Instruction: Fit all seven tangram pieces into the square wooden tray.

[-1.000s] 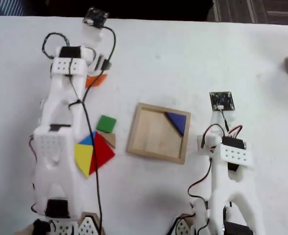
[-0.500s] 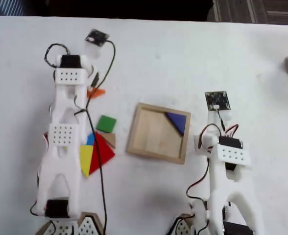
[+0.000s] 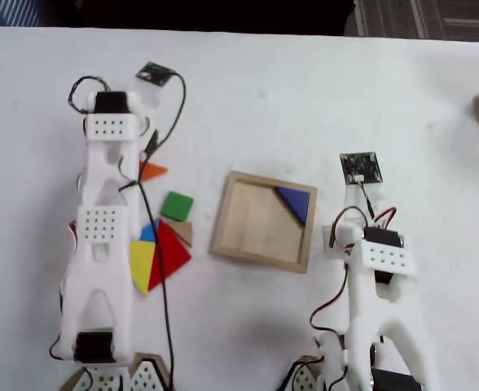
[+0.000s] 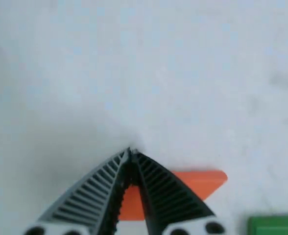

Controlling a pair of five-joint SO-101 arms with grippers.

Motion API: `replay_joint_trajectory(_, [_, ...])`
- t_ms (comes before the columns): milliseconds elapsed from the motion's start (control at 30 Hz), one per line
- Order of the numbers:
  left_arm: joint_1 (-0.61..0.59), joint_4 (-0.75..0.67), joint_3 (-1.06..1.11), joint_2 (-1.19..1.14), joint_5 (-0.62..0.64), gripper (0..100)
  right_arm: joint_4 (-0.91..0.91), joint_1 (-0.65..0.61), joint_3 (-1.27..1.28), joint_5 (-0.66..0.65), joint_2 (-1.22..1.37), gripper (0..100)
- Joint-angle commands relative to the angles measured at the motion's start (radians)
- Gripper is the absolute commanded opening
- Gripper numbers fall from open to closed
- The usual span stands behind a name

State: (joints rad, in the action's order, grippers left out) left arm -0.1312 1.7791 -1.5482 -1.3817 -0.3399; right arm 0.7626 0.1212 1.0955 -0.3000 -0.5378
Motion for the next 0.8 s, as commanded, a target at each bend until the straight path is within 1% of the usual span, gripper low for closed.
replay_joint_trajectory(0, [-0.008,0.014,0.198,0.174,0.052,2,-0.019,-0.012,-0.005,-0.012,-0.028,2.2])
replay_joint_trajectory(133, [-0.002,0.006,0.470,0.390,0.138,2,-0.019,-0.012,-0.005,-0.012,-0.028,2.2])
replay_joint_trajectory(233, [-0.010,-0.002,0.565,0.504,0.242,2,-0.019,-0.012,-0.005,-0.012,-0.028,2.2])
replay_joint_trajectory(433, [-0.021,-0.002,0.637,0.568,0.479,2,-0.019,-0.012,-0.005,-0.015,-0.028,2.2])
replay_joint_trajectory(467, [-0.021,0.000,0.638,0.570,0.503,2,-0.019,-0.012,-0.003,-0.037,-0.028,2.2])
replay_joint_trajectory(533, [-0.021,0.002,0.638,0.570,0.539,2,-0.019,-0.013,0.006,-0.077,-0.028,2.2])
replay_joint_trajectory(600, [-0.016,0.003,0.635,0.573,0.563,3,-0.019,-0.013,0.009,-0.083,-0.028,2.2])
replay_joint_trajectory(667, [-0.012,0.008,0.647,0.593,0.580,5,-0.019,-0.013,0.009,-0.087,-0.028,2.2])
replay_joint_trajectory(767, [0.001,0.006,0.727,0.671,0.598,7,-0.021,-0.013,0.009,-0.089,-0.028,2.2])
